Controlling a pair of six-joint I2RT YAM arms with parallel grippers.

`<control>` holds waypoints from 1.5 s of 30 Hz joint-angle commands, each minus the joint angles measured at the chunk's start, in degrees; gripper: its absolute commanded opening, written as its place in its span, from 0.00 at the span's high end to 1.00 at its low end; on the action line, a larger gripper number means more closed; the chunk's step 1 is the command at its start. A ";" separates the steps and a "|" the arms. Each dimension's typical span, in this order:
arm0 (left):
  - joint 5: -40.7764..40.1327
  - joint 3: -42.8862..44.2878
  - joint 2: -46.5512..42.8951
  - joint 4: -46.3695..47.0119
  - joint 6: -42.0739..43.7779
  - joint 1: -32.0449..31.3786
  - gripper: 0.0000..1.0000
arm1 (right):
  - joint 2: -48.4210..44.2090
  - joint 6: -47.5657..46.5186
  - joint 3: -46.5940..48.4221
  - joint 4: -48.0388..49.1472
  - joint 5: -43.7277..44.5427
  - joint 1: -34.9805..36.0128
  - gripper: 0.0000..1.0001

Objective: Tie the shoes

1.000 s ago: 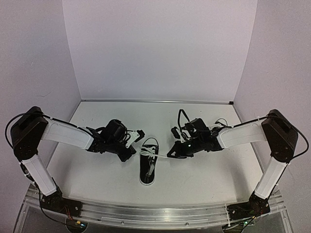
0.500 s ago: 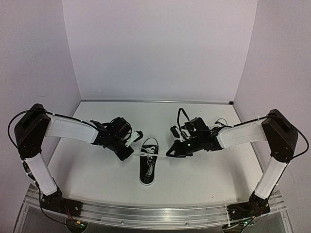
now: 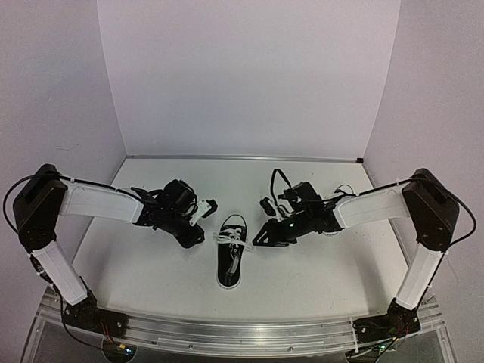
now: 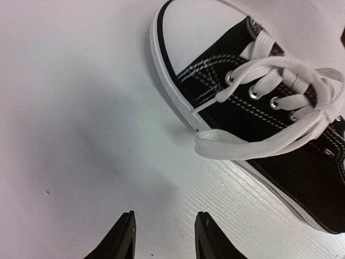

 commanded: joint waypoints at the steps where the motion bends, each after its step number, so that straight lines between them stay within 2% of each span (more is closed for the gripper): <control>1: 2.78 0.64 -4.74 5.14 -1.35 1.02 0.50 | -0.92 -0.78 2.50 -0.28 -0.65 0.28 0.71; 4: 2.92 1.16 -4.90 7.15 -3.12 1.58 0.46 | -1.72 -0.90 2.68 -0.46 0.17 0.28 0.70; 9: 4.09 5.72 -0.67 8.73 -5.17 1.81 0.45 | -1.48 -0.63 2.88 -0.67 0.60 0.28 0.68; 17: 7.83 10.51 6.97 6.72 -1.85 1.73 0.44 | -3.47 -0.53 1.70 -1.09 1.49 -0.45 0.66; 26: 11.34 11.71 11.48 5.92 -0.14 1.02 0.36 | -4.82 -0.71 -0.11 -1.18 1.44 -1.79 0.66; 39: 3.46 18.53 16.66 6.28 1.83 -1.32 0.36 | -6.30 -0.64 -1.51 -1.17 1.71 -2.51 0.66; 45: 1.98 18.89 15.80 10.25 2.59 -4.37 0.36 | -7.18 -0.71 -2.51 -1.17 1.85 -2.98 0.66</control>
